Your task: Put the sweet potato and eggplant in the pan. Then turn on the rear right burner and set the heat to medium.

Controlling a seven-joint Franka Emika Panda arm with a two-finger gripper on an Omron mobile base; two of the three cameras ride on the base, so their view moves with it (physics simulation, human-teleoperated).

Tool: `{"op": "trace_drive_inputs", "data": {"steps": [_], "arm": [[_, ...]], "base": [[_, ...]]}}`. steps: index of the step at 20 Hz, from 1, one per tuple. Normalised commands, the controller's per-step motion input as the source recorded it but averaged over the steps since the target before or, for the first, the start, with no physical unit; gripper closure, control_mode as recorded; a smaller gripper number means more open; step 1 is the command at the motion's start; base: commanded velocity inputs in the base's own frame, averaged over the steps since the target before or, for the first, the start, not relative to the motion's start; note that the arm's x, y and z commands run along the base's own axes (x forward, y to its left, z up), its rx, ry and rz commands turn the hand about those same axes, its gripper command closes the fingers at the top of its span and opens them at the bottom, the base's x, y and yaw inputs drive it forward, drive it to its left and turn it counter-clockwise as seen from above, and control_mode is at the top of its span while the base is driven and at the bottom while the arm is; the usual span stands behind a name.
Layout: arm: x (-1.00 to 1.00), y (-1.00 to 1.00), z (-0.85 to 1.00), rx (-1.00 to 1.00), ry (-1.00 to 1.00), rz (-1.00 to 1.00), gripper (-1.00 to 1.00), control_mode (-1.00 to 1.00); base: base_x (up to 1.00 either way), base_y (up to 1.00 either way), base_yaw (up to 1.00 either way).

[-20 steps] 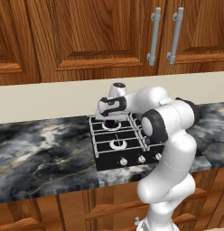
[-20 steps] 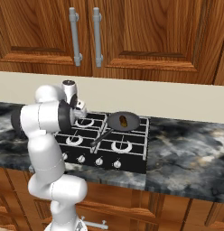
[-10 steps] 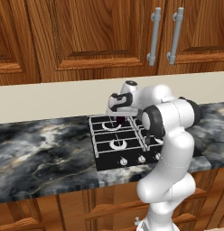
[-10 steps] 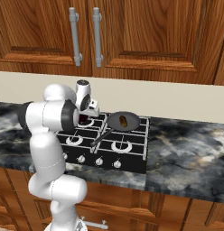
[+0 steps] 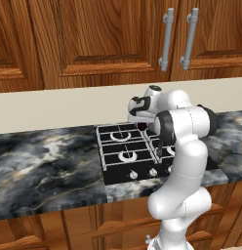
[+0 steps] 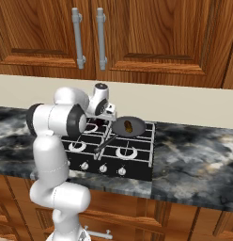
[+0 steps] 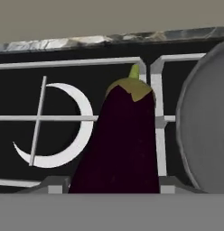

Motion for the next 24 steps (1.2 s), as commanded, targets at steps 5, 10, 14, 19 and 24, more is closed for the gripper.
{"op": "trace_drive_inputs", "data": {"steps": [5,10,14,19,24], "arm": [[0.19,-0.6,0.0,0.0,-0.05,0.0,1.0,-1.0],[0.24,-0.57,0.0,0.0,-0.06,0.0,1.0,-1.0],[0.2,-0.53,-0.06,0.0,-0.04,0.0,1.0,-1.0],[0.14,-0.31,-0.06,0.0,-0.05,0.01,1.0,-1.0],[0.02,-0.03,-0.14,0.0,-0.1,0.05,1.0,-1.0]], "base": [[0.0,0.0,0.0],[0.0,0.0,0.0],[0.0,0.0,0.0],[0.0,0.0,0.0],[0.0,0.0,0.0]]}}
